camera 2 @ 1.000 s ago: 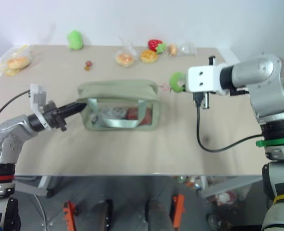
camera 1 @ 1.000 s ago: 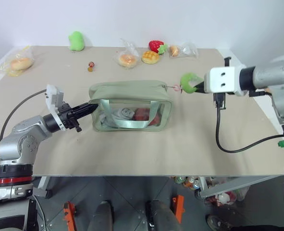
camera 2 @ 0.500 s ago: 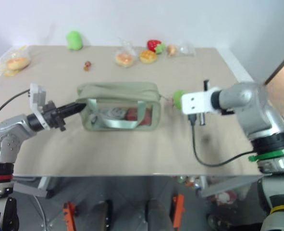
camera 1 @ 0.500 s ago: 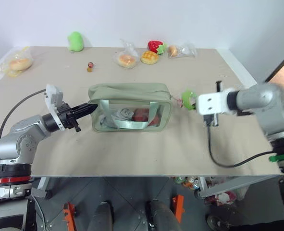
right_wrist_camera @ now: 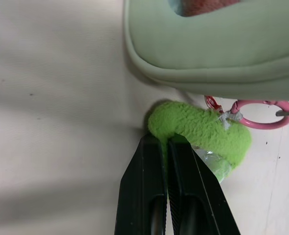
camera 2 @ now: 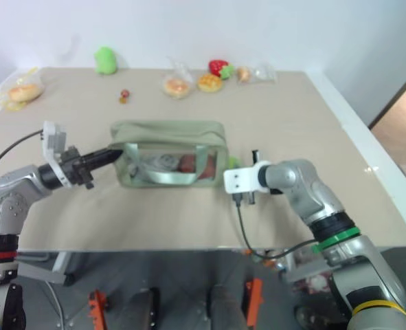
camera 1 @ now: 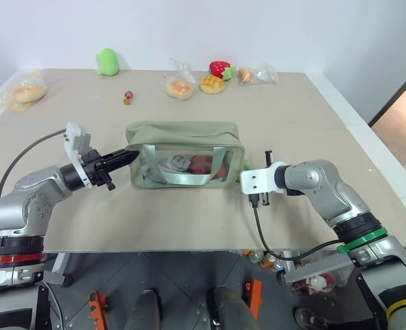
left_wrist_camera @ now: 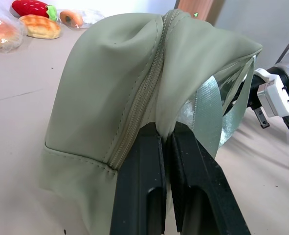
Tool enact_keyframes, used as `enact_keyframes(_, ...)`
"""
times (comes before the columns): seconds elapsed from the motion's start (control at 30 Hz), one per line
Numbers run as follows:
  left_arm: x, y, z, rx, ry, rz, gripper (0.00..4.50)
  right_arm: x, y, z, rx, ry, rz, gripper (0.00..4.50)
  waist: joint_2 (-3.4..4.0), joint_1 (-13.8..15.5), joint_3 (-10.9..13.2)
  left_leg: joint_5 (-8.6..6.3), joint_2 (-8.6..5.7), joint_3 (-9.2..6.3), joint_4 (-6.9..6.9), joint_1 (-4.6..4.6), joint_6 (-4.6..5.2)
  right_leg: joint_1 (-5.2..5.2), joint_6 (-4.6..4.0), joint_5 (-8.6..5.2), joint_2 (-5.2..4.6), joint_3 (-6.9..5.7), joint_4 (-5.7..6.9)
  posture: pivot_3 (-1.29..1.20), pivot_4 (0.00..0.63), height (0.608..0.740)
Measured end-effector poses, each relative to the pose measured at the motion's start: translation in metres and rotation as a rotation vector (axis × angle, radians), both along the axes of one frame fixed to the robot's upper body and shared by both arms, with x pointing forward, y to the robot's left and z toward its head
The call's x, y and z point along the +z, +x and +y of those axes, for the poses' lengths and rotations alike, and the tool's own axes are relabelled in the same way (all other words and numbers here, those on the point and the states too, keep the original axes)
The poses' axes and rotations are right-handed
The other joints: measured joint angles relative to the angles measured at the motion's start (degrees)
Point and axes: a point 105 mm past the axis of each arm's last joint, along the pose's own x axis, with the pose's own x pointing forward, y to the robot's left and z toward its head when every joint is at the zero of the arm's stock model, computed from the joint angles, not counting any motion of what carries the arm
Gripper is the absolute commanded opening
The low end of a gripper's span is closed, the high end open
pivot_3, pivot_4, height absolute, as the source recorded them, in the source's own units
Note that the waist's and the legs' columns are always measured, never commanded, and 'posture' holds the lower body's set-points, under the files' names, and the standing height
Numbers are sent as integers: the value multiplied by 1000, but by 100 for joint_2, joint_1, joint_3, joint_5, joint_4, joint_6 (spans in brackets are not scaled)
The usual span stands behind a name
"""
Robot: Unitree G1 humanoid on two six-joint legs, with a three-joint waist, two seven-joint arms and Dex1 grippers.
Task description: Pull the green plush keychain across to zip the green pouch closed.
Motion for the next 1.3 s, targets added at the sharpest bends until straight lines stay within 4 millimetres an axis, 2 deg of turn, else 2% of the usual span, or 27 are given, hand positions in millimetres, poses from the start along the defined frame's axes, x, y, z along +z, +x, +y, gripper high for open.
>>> enact_keyframes(0.13, -1, 0, 0, 4, 0, 2, 0, -2, -17, 1, 34, 37, 121, 6, -34, 0, -34, -3, 4, 0, -10, 6, -2, 3, -4, -3, 2, -1, 0, 0, 150, 740)
enact_keyframes(0.37, -2, -1, -3, -2, -15, 4, 0, 0, -28, -14, 46, -5, 199, 6, -37, 10, -38, -4, 4, 3, -8, 6, -2, 4, -4, -7, 0, -1, -2, 0, 150, 740)
enact_keyframes(0.5, -3, 0, -3, 2, -20, 5, 0, 0, -18, -14, 23, -4, 176, 6, -39, 4, -39, -3, 4, 4, -5, 7, -2, 2, -4, -7, -1, -1, -2, 0, 150, 740)
enact_keyframes(0.6, -4, 2, -2, 19, -27, 7, 0, 0, 6, -3, -47, 58, 97, 6, -46, -6, -43, -3, 4, 6, 2, 10, -3, 0, -5, -6, -5, -1, -3, 0, 150, 740)
enact_keyframes(0.7, -4, 2, -3, 18, -24, 10, 0, 2, 21, -7, -136, 122, 80, 6, -45, -6, -42, -2, 2, 14, 1, 6, -3, -2, -6, -5, -11, 0, -3, 0, 150, 740)
enact_keyframes(0.73, -4, 2, -3, 18, -23, 10, 0, 4, 23, -9, -158, 139, 86, 493, -45, -4, -42, -1, 2, 15, 1, 5, -2, -2, -6, -5, -11, 0, -3, 0, 150, 740)
enact_keyframes(0.77, -4, 2, -3, 18, -23, 10, 0, 6, 24, -12, -178, 163, 93, 493, -45, -3, -42, -1, 2, 15, 1, 4, -2, -2, -6, -5, -11, 0, -3, 0, 150, 740)
enact_keyframes(0.8, -4, 1, -3, 13, -39, 17, 584, 10, 24, -16, -211, 215, 124, 644, -44, -3, -42, 0, 2, 16, 1, 3, 0, -2, -6, -5, -11, 0, -3, 0, 150, 740)
enact_keyframes(0.83, -4, 0, -3, 9, -52, 31, 861, 14, 24, -20, -240, 258, 144, 817, -44, -3, -42, 3, 2, 15, 0, 2, 4, -2, -5, -4, -10, 0, -2, 0, 150, 740)
enact_keyframes(0.9, -10, -3, -3, -7, -80, 78, 1593, 23, 22, -29, -284, 342, 198, 1556, -43, -5, -41, 3, 3, 15, -6, -8, 5, -13, -4, -4, -7, 1, -2, 0, 150, 740)
enact_keyframes(0.97, -10, -3, -3, -10, -84, 88, 2227, 32, 19, -31, -294, 406, 240, 1566, -42, -3, -40, -1, 3, 15, -11, -33, 3, -38, -2, -2, -4, 2, -1, 0, 150, 740)
enact_keyframes(1.03, -9, -5, -4, -22, -93, 94, 2918, 49, 15, -28, -279, 521, 297, 1566, -36, -3, -36, -9, 5, 12, -16, -46, 5, -49, 13, -6, 2, 5, 0, 0, 150, 740)
enact_keyframes(1.1, -4, -8, -7, -41, -94, 90, 3463, 82, 12, -30, -257, 643, 305, 1566, -21, -3, -27, -16, 5, 11, -18, -58, 8, -56, 31, -9, 6, 10, -1, 0, 150, 740)
enact_keyframes(1.17, 2, -10, -7, -51, -77, 71, 4304, 112, 5, -40, -233, 701, 275, 1566, -21, -1, -26, -33, 7, 9, -19, -58, 9, -54, 37, -24, 9, 10, -1, 0, 150, 740)
enact_keyframes(1.23, 9, -12, -3, -42, -58, 46, 4449, 124, -3, -48, -223, 730, 283, 1566, -21, 3, -27, -44, 7, 9, -17, -57, 9, -51, 26, -41, 10, 10, -1, 0, 150, 740)
enact_keyframes(1.3, 18, -17, 1, -37, -40, 14, 4449, 124, -11, -53, -216, 752, 330, 1566, -21, 1, -27, -49, 7, 11, -15, -58, 9, -51, 23, -46, 9, 13, -1, 0, 150, 740)
